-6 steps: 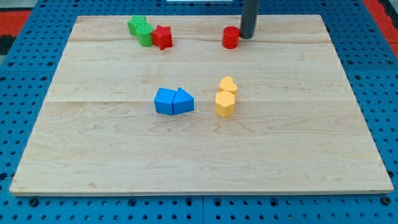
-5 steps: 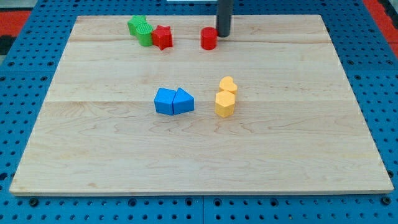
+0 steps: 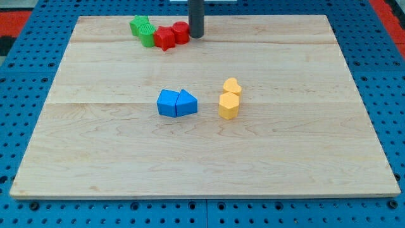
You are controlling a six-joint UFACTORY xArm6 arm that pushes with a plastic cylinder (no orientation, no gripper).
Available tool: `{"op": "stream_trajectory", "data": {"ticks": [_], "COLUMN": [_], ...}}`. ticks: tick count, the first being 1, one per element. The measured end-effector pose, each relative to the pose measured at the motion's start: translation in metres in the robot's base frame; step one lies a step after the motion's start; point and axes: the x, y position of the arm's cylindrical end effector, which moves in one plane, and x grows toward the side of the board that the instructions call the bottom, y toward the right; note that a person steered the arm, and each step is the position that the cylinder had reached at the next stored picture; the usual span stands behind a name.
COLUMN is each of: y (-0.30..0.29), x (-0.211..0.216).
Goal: Push the red circle to the red star
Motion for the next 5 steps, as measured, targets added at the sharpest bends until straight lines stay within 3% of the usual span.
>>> {"op": "stream_trajectory", "data": {"ticks": [4, 5], "y": [-0.041, -0.006], "x": [-0.019, 0.029]}}
